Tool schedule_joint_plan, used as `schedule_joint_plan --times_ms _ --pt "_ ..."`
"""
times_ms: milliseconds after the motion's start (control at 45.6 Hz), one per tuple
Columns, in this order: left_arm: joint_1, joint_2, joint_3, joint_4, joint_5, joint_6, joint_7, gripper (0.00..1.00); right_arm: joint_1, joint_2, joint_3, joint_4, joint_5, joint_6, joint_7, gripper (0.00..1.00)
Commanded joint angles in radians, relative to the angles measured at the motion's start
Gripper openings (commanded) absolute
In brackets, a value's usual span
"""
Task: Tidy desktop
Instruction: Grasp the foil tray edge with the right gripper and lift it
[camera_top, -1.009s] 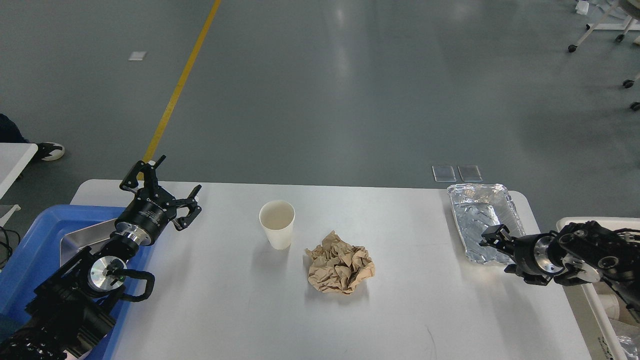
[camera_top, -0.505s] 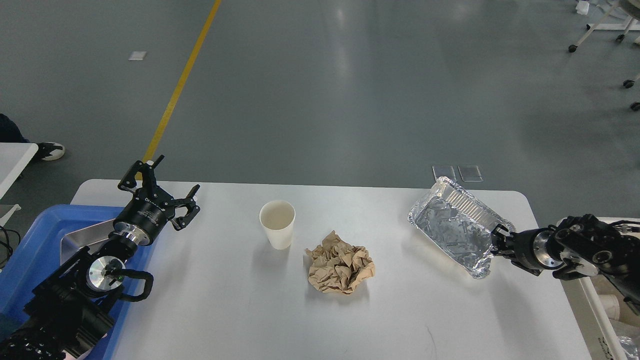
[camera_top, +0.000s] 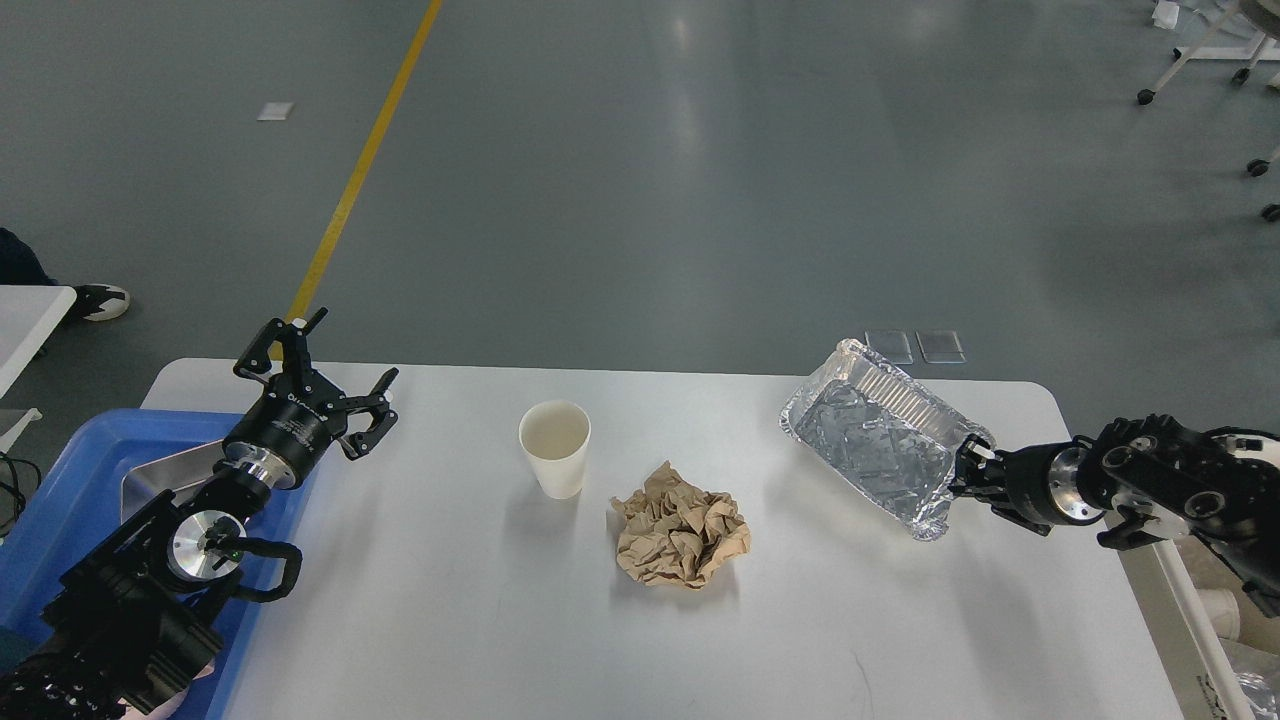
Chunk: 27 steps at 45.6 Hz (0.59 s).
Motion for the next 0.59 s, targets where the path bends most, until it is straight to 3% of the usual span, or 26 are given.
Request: schedule_joint_plan --times_ms 0,351,570 --pt "-0.002 0.002 0.004 0.0 0.006 0.002 0.002 0.99 0.016 -0.063 -0.001 0.13 -0.05 0.004 0.054 0.0" --pt "-0.018 0.026 0.085 0.0 0.028 -0.002 0.002 0.99 0.079 -0.2 0.006 0.425 -0.244 -0.009 0.069 0.0" --pt "-0.015 0.052 0.088 0.0 0.031 0.0 0.014 0.99 0.1 -0.212 -0.003 0.483 -0.317 0.002 0.068 0.0"
